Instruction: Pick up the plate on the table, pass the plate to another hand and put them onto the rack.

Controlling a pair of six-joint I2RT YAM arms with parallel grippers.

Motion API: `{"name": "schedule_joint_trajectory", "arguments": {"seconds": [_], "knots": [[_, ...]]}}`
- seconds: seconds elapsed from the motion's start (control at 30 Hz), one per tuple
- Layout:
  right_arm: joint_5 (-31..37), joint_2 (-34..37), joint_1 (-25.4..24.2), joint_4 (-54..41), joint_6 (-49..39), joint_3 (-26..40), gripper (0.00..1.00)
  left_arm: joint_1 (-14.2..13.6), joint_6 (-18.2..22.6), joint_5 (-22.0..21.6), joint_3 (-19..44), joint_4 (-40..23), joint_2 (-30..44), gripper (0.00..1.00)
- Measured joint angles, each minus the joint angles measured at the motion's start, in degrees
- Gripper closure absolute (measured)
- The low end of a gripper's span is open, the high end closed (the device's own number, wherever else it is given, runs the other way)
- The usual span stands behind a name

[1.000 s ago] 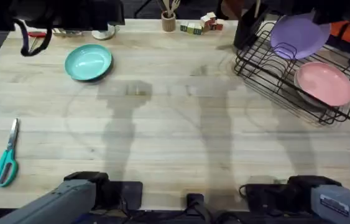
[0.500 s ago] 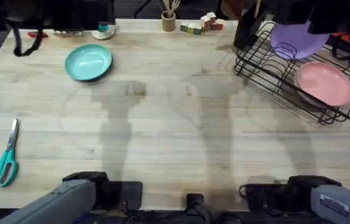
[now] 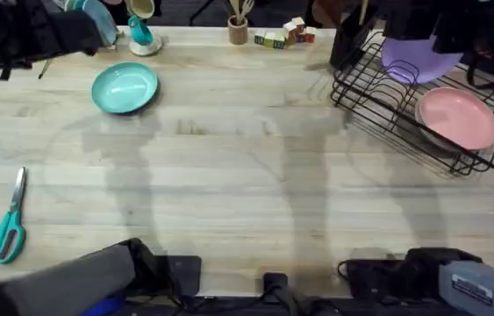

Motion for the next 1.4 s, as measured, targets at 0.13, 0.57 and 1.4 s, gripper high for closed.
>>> {"name": "schedule_joint_trajectory", "arguments": {"seconds": [0.13,0.57,1.4], "knots": [[0.0,0.0,0.0,0.0,0.0,0.0,0.006,3.2,0.0,0.0,0.0,1.5,4.6,0.009],[0.0,0.0,0.0,0.0,0.0,0.0,0.005,9.4,-2.4,4.7,0.0,12.6,18.3,0.008],[0.0,0.0,0.0,-0.1,3.7,0.0,0.006,9.6,-7.4,7.6,0.7,20.8,36.2,0.007]]}}
